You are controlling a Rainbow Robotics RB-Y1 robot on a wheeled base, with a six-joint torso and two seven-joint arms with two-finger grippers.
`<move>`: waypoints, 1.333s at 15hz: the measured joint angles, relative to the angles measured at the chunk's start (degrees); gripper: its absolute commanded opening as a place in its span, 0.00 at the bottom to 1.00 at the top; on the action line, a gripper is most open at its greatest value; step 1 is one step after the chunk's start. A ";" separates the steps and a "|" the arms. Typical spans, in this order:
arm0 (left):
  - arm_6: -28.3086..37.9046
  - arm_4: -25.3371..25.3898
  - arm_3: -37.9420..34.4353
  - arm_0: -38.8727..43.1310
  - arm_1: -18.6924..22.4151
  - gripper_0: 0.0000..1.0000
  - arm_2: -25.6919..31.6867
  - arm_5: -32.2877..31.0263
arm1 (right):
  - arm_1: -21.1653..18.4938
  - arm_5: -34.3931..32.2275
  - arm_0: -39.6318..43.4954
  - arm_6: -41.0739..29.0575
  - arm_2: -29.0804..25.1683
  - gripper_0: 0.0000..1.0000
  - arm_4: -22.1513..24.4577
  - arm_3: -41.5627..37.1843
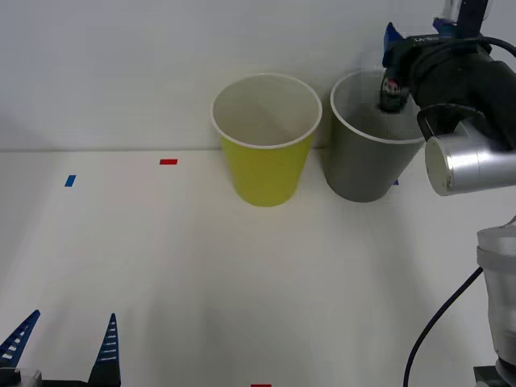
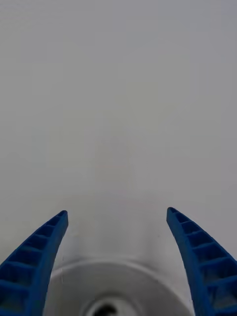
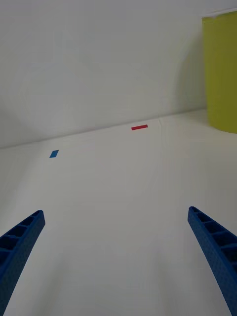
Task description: Put cans in the gray bin and PET bottles in the light green bin.
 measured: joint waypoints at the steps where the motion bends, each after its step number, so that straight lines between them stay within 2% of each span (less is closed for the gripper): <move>1: 0.00 0.00 0.00 0.00 0.00 1.00 0.00 0.00 | 0.01 -0.09 0.00 0.01 0.13 1.00 -0.03 0.00; 14: 0.00 0.00 0.00 0.00 0.00 1.00 0.00 0.00 | 0.06 -0.32 0.19 -0.21 -0.04 1.00 -0.23 -1.03; 17: 0.00 0.00 0.00 0.00 0.00 1.00 0.00 0.00 | 0.12 7.53 0.61 -0.13 -0.66 1.00 -1.42 -6.44; 19: 0.00 0.00 0.00 0.00 0.00 1.00 0.00 0.00 | 0.12 13.10 1.92 0.01 -1.71 1.00 -4.40 -12.73; 20: 0.00 0.00 0.00 0.00 0.00 1.00 0.00 0.00 | 0.06 13.77 3.89 0.05 -2.15 1.00 -6.04 -15.45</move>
